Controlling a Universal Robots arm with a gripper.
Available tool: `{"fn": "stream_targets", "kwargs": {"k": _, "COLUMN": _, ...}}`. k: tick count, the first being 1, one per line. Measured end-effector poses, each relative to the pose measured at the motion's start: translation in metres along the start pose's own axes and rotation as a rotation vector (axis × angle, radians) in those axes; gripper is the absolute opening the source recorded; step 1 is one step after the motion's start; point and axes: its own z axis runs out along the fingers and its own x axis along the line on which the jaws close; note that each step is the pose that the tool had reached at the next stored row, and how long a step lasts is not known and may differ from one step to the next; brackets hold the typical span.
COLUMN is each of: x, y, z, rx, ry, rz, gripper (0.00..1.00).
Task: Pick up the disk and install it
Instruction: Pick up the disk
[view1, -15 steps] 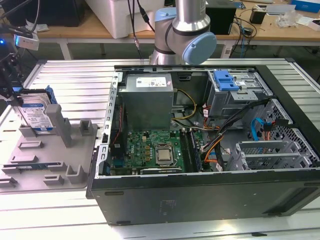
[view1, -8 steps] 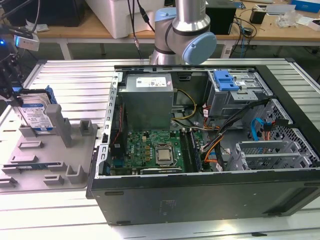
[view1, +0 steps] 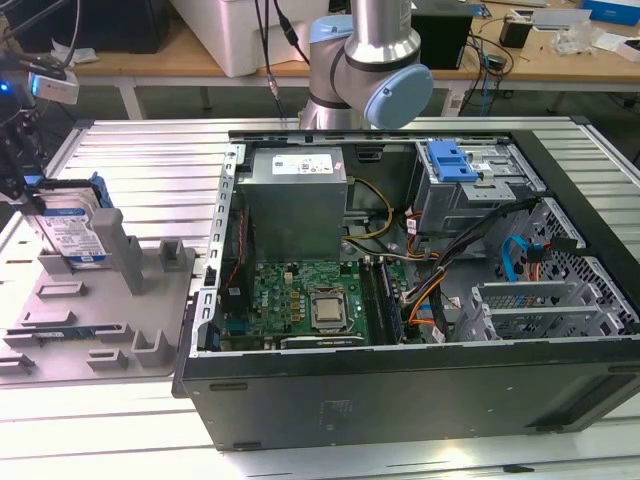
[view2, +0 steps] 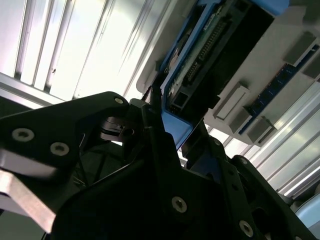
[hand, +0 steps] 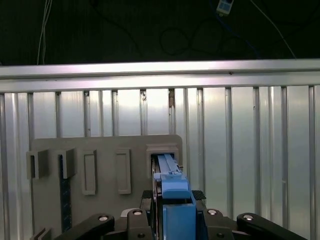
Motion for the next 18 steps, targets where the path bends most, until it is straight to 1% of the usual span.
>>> {"fn": "stream_targets", "kwargs": {"k": 12, "x": 0.0008, "y": 0.0, "z": 0.0014, "rx": -0.0017, "ry": 0.0034, "rz": 0.002, "gripper": 0.41}}
{"fn": "stream_targets", "kwargs": {"k": 13, "x": 0.0009, "y": 0.0, "z": 0.0016, "rx": -0.0019, "ry": 0.0042, "rz": 0.002, "gripper": 0.41}}
{"fn": "stream_targets", "kwargs": {"k": 15, "x": 0.0011, "y": -0.0001, "z": 0.0027, "rx": -0.003, "ry": 0.0081, "rz": 0.004, "gripper": 0.41}}
{"fn": "stream_targets", "kwargs": {"k": 16, "x": 0.0011, "y": 0.0, "z": 0.0029, "rx": -0.0033, "ry": 0.0092, "rz": 0.005, "gripper": 0.37}}
{"fn": "stream_targets", "kwargs": {"k": 18, "x": 0.0011, "y": -0.0001, "z": 0.0031, "rx": -0.0031, "ry": 0.0093, "rz": 0.005, "gripper": 0.37}}
